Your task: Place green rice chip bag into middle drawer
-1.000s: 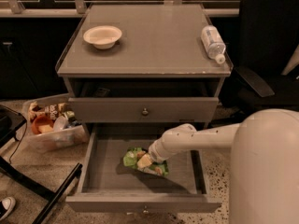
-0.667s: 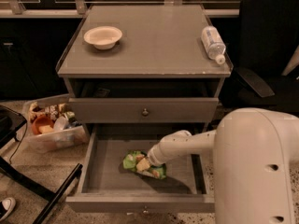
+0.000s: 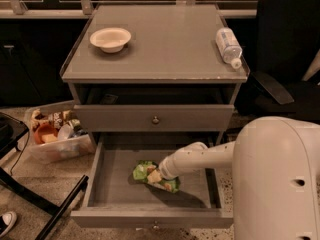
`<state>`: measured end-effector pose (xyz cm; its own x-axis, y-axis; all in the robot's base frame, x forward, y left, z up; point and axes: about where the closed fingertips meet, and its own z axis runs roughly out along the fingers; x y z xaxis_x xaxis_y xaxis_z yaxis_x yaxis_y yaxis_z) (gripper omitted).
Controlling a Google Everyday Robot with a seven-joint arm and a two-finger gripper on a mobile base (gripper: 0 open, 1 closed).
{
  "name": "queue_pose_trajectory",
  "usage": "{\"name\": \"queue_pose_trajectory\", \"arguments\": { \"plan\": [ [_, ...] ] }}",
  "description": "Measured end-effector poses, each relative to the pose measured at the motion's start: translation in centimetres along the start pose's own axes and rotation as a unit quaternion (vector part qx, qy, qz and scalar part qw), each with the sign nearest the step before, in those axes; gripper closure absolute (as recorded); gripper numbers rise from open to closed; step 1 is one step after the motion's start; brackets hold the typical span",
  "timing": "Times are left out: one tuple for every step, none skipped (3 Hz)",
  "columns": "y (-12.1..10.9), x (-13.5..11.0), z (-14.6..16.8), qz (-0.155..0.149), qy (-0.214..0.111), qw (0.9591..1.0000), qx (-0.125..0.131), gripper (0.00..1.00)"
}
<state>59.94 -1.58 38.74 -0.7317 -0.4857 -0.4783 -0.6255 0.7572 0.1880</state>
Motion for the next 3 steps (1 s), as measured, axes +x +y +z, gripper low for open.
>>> {"name": "queue_pose_trajectory", "arguments": {
  "plan": [
    [0.51,-0.31,-1.07,-0.001,-0.031,0.9995,0.002,0.11],
    [1.13,-0.63,-1.8,-0.002,-0.045,0.999,-0.001,0.0],
    [1.13,-0.63,-1.8,-0.002,-0.045,0.999,-0.001,0.0]
  ]
}}
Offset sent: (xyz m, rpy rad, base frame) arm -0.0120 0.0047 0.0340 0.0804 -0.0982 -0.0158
